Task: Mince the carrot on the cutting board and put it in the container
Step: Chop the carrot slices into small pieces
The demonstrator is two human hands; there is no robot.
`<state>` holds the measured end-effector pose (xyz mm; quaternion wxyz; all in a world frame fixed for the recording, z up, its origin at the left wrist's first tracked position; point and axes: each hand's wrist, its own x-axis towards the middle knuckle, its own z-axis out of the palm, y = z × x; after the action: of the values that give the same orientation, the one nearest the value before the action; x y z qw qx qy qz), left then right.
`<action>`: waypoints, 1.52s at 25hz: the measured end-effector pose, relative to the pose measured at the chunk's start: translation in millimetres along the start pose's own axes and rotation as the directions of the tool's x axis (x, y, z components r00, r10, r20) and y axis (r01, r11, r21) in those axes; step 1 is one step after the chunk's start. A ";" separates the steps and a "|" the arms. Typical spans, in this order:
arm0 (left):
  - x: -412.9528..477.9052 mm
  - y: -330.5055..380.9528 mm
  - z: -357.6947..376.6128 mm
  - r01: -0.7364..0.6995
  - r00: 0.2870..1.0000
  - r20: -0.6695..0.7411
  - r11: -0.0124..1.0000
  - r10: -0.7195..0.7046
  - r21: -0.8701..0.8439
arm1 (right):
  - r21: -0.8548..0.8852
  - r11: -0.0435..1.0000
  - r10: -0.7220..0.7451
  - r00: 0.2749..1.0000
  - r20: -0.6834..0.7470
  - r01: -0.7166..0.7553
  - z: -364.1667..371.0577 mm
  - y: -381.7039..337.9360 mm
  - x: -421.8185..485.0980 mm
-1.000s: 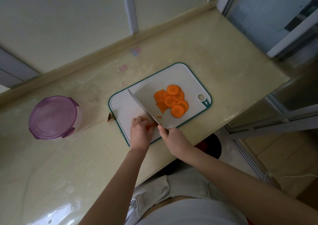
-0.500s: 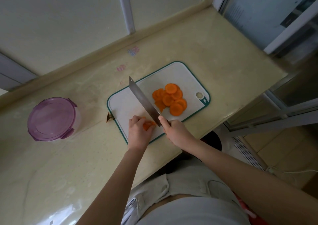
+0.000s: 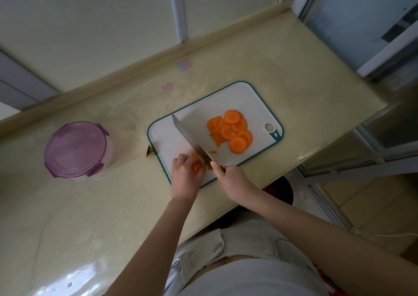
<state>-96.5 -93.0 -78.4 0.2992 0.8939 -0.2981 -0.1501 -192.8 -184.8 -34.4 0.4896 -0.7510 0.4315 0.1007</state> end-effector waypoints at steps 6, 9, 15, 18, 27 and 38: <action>-2.2 -2.8 3.2 -0.034 0.999 -0.025 0.999 0.035 0.015 | -0.048 0.998 -0.041 0.999 -0.024 0.040 8.3 6.1 -0.1; -6.0 -4.3 1.4 -0.058 0.998 0.003 0.998 0.058 0.027 | 0.022 1.000 -0.013 1.000 0.004 0.013 -2.8 5.9 3.6; -15.5 -9.7 -2.5 -0.014 1.000 0.004 0.995 0.014 0.100 | 0.030 0.999 -0.041 0.998 0.047 0.039 -10.4 6.3 6.0; -12.6 -9.7 -7.4 -0.015 1.000 0.017 0.998 0.014 0.065 | 0.038 0.998 -0.052 0.998 0.042 0.050 -10.8 4.6 2.6; 10.4 2.0 -11.6 0.129 0.990 0.050 0.991 -0.131 0.041 | 0.038 0.998 -0.056 0.998 0.019 0.055 -12.8 0.2 -4.6; 4.5 -7.8 -21.8 -0.078 0.983 0.180 0.974 0.040 0.212 | 0.047 0.998 -0.052 0.998 0.032 0.051 -14.1 0.0 -0.7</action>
<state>-79.8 -81.0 -66.8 0.1764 0.8954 -0.3644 -0.1855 -197.1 -196.0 -26.9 0.5165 -0.7485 0.4060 0.0903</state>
